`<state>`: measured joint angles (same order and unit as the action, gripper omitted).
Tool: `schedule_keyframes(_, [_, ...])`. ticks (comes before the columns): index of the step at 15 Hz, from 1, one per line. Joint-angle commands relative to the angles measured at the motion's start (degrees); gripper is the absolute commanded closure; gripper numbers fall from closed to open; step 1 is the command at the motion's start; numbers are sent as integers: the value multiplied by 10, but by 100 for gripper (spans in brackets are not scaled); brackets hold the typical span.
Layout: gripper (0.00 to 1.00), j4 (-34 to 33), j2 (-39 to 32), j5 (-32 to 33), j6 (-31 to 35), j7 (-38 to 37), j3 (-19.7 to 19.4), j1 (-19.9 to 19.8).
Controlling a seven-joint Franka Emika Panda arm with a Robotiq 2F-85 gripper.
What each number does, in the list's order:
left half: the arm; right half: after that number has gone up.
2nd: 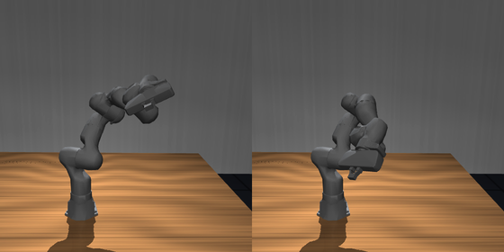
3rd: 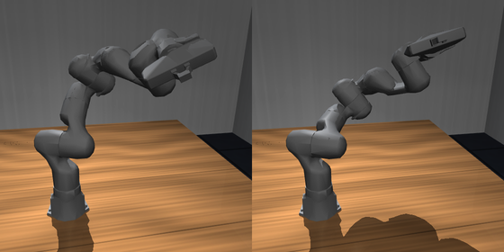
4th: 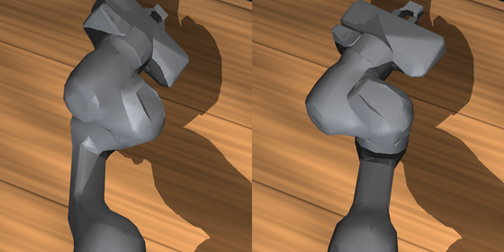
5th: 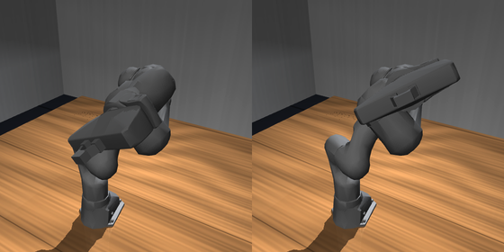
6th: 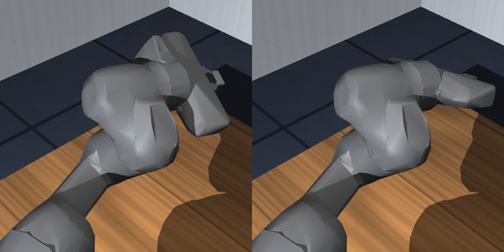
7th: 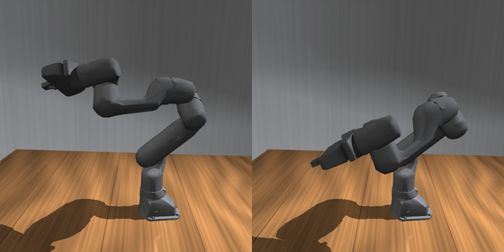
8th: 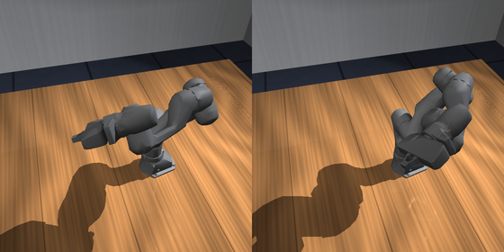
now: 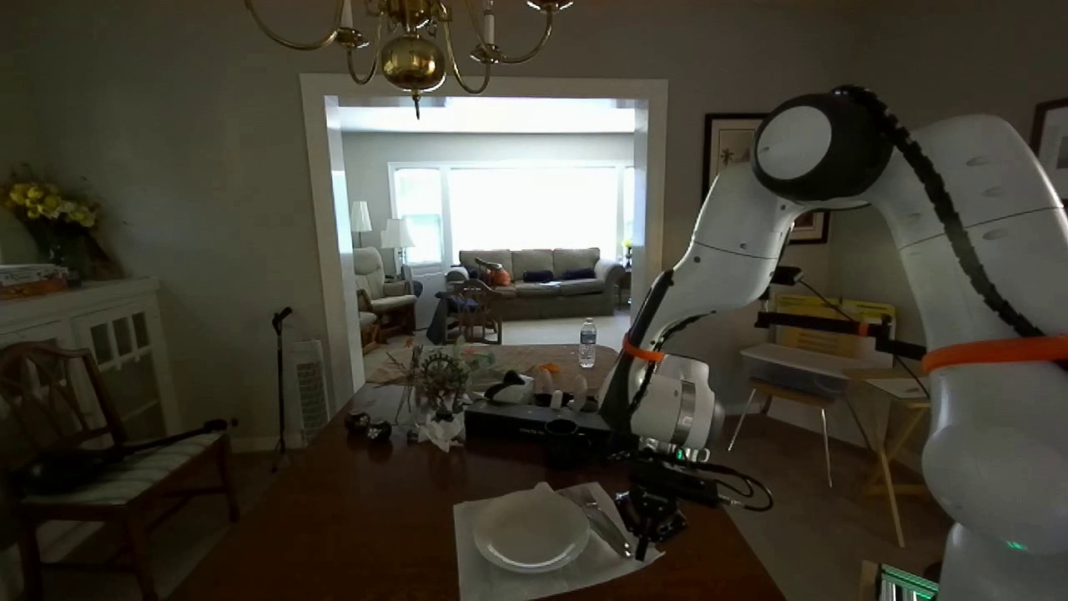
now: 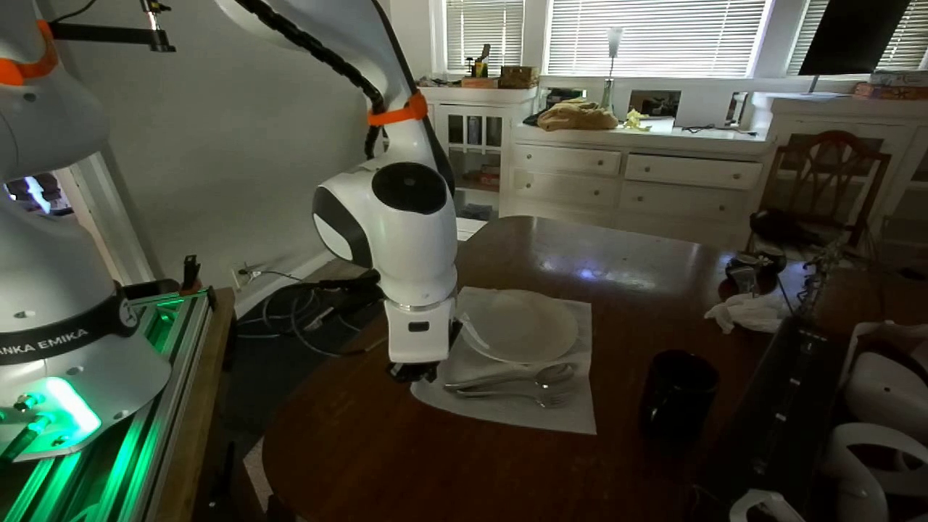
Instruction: Move the white towel to the left.
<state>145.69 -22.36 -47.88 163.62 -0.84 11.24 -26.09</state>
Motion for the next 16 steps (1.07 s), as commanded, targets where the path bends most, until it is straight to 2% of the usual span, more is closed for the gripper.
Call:
schedule_keyframes(1, [100,7,-9,11,32,-7,-13,11])
schedule_keyframes(5, [100,3,-17,8,58,-3,-16,12])
schedule_keyframes(12, [100,-20,-48,-15,81,19,16,-6])
schedule_keyframes(16, [100,-24,-61,-3,92,11,13,2])
